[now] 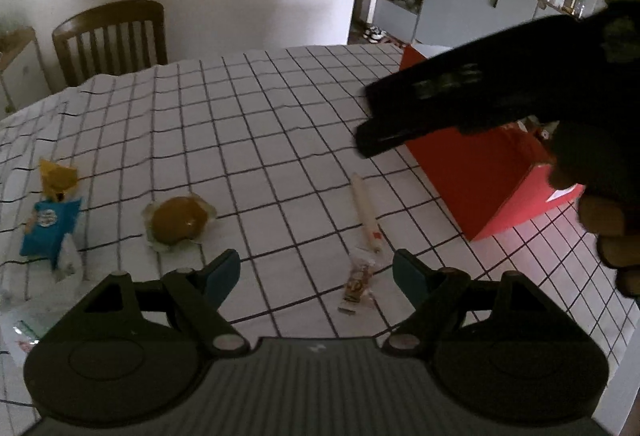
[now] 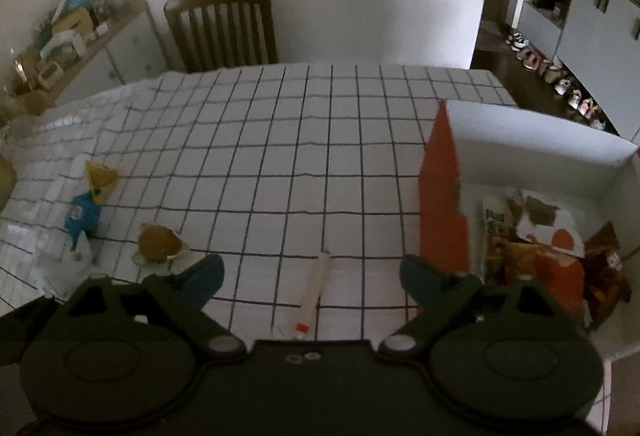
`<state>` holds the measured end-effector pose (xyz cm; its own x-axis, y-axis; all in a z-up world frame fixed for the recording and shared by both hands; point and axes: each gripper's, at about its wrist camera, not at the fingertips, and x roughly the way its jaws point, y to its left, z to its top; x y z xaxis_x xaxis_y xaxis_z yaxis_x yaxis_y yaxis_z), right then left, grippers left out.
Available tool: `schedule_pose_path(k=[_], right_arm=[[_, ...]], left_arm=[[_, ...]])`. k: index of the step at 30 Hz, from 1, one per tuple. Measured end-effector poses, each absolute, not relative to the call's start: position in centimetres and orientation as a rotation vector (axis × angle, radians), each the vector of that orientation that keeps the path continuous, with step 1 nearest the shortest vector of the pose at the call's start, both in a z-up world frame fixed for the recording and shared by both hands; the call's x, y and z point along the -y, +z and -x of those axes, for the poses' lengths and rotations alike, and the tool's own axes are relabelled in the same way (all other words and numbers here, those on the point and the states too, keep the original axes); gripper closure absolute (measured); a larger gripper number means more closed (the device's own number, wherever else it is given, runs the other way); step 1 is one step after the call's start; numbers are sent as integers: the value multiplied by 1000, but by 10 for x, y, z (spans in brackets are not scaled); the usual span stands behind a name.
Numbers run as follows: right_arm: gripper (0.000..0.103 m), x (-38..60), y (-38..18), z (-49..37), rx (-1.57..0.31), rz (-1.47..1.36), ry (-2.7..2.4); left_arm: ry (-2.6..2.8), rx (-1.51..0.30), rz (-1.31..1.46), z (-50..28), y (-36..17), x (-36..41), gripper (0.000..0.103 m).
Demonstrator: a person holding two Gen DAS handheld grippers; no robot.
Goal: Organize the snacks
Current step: 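Withdraw both tools from the shoebox toward the remaining snacks, then grasp the small clear packet with left gripper while right grasps the white stick snack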
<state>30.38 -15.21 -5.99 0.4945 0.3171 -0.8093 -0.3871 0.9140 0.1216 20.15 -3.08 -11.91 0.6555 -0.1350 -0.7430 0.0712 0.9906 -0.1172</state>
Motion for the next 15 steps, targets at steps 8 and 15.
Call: schedule_pose_path(k=[8, 15], right_arm=[[31, 136, -88, -321, -1047, 116, 460], [51, 131, -107, -330, -1121, 123, 453]], left_arm=[[-175, -899, 102, -214, -139, 44, 20], [-210, -919, 71, -225, -153, 54, 31]])
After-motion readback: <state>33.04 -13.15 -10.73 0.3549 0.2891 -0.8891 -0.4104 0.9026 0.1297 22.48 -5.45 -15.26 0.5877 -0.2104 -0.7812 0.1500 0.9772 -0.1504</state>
